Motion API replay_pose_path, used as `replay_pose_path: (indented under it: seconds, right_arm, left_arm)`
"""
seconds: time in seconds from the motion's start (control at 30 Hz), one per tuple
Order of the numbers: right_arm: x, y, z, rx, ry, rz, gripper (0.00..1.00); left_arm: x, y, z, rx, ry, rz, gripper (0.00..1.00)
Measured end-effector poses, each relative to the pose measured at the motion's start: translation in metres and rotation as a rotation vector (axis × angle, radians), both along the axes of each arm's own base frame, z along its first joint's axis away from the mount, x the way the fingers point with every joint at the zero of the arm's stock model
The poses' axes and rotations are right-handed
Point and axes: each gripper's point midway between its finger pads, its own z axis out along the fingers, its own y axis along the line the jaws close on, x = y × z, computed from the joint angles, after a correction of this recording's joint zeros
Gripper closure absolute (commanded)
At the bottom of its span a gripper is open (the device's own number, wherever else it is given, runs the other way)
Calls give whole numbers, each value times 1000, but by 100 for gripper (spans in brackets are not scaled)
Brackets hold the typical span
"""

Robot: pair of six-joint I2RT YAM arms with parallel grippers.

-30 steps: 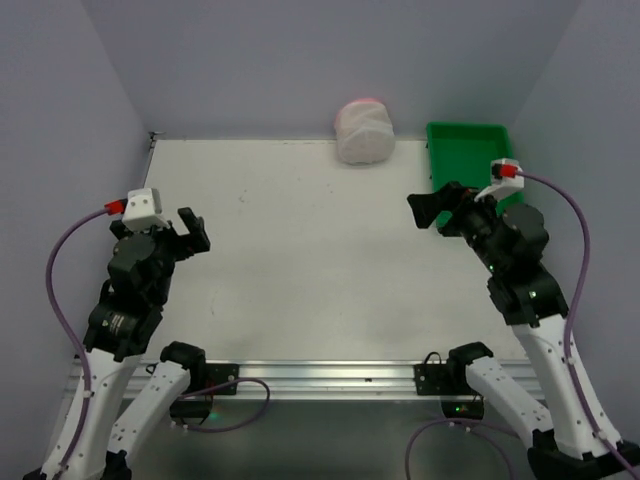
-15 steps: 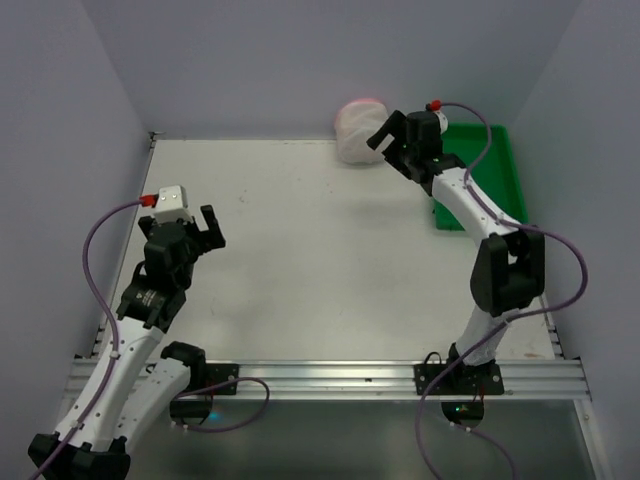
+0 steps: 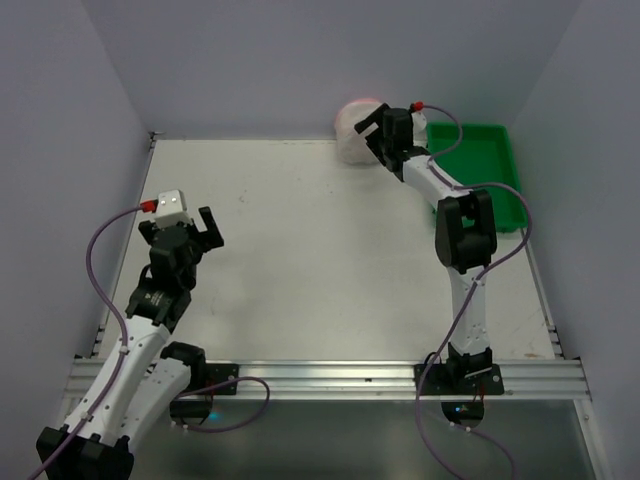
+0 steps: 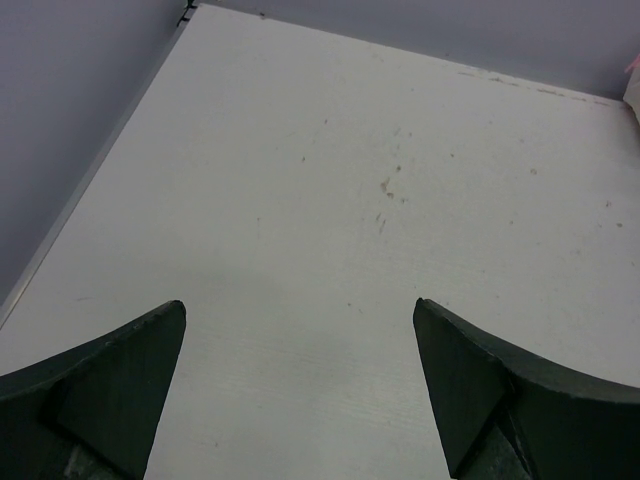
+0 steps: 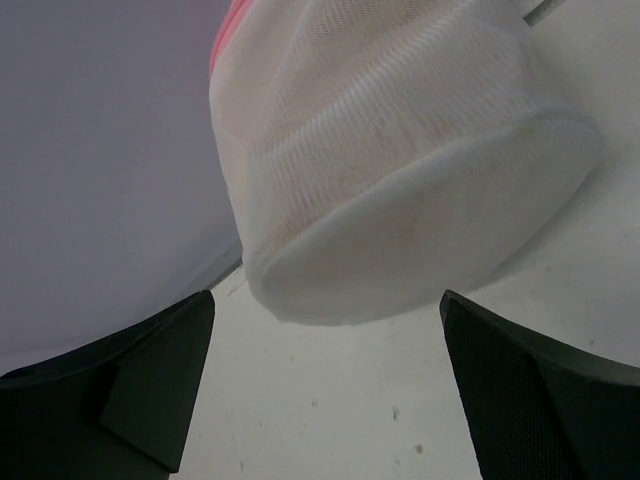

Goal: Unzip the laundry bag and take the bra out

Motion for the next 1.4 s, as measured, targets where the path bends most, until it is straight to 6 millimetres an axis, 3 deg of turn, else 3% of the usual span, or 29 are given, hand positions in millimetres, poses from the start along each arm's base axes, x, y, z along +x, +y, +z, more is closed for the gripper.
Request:
replay_pose_path:
  seconds: [0.13, 0.23, 0.4, 0.47, 0.5, 0.57, 0.6, 0.7, 0.73, 0.83, 0.97, 1.13, 1.3, 1.4]
  right_arm:
    - [25, 8, -13, 30, -44, 0, 9]
    - [34, 13, -31, 63, -51, 4, 19]
    - [41, 11, -51, 115, -42, -12, 66]
    - [41, 10, -53, 136, -44, -14, 76]
    - [42, 10, -52, 145, -53, -13, 86]
    - [38, 10, -54, 154, -55, -4, 92]
    - [37, 9, -55, 155, -54, -3, 92]
    - [32, 7, -53, 158, -59, 6, 67]
    - [29, 8, -52, 158, -62, 18, 51]
    - [18, 8, -42, 161, -73, 32, 27]
    - [14, 6, -16, 165, -117, 37, 15]
    - [22, 6, 14, 171, -179, 38, 8]
    - [42, 3, 38, 172, -250, 22, 3]
    - [59, -4, 35, 165, -269, 4, 3]
  left_arm:
    - [5, 2, -7, 4, 25, 9, 0]
    - [7, 1, -11, 6, 40, 2, 0]
    - [9, 0, -16, 7, 58, -6, 0]
    - [9, -1, -18, 7, 64, -9, 0]
    - [9, -1, -18, 7, 65, -10, 0]
    - [10, -1, -19, 6, 69, -11, 0]
    - [10, -1, -20, 7, 70, -11, 0]
    - [10, -3, -21, 4, 76, -21, 0]
    - [10, -3, -21, 3, 77, -24, 0]
    - [10, -4, -21, 2, 77, -26, 0]
    - [10, -4, -21, 2, 77, -29, 0]
    - [10, -3, -22, 2, 79, -26, 0]
    - [11, -2, -24, 3, 87, -21, 0]
    - [12, -2, -26, 5, 94, -20, 0]
